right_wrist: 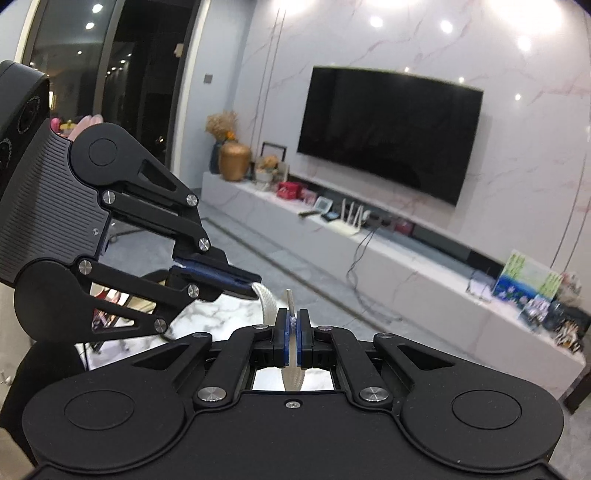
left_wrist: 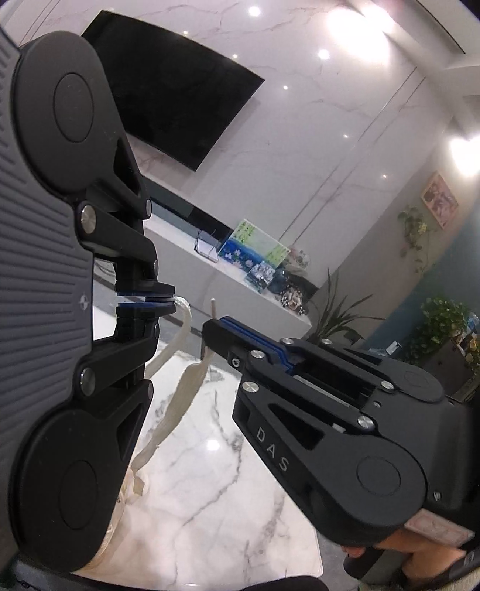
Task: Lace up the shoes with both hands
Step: 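Hold the lace end raised with the left gripper while the right gripper holds the other lace end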
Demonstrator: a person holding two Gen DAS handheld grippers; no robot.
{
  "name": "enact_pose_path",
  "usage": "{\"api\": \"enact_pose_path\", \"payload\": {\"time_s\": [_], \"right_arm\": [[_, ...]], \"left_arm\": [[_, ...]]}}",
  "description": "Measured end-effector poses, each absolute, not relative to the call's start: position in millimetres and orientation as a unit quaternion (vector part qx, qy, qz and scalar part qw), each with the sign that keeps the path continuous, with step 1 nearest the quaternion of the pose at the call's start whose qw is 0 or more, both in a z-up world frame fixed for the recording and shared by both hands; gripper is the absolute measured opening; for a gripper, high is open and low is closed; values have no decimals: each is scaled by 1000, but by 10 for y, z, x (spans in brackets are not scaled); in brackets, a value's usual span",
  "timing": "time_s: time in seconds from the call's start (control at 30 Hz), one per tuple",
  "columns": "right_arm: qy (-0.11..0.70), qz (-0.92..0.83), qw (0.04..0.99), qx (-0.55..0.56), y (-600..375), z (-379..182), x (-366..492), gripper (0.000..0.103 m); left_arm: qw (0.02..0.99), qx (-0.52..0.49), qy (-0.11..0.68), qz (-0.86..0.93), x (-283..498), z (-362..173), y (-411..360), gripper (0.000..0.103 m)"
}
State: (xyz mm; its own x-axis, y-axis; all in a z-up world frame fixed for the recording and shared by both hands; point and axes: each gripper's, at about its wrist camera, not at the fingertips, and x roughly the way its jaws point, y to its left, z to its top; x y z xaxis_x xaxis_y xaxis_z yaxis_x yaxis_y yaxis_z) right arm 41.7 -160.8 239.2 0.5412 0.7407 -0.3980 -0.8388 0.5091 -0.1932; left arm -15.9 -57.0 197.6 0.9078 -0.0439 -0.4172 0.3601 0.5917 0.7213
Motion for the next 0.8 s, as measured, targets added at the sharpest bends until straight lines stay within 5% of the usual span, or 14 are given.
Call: {"api": "enact_pose_path", "payload": {"time_s": [0.8], "right_arm": [[86, 456, 874, -143, -1945, 3102, 281, 2]], "left_arm": [[865, 475, 140, -79, -361, 2422, -795, 2]]}}
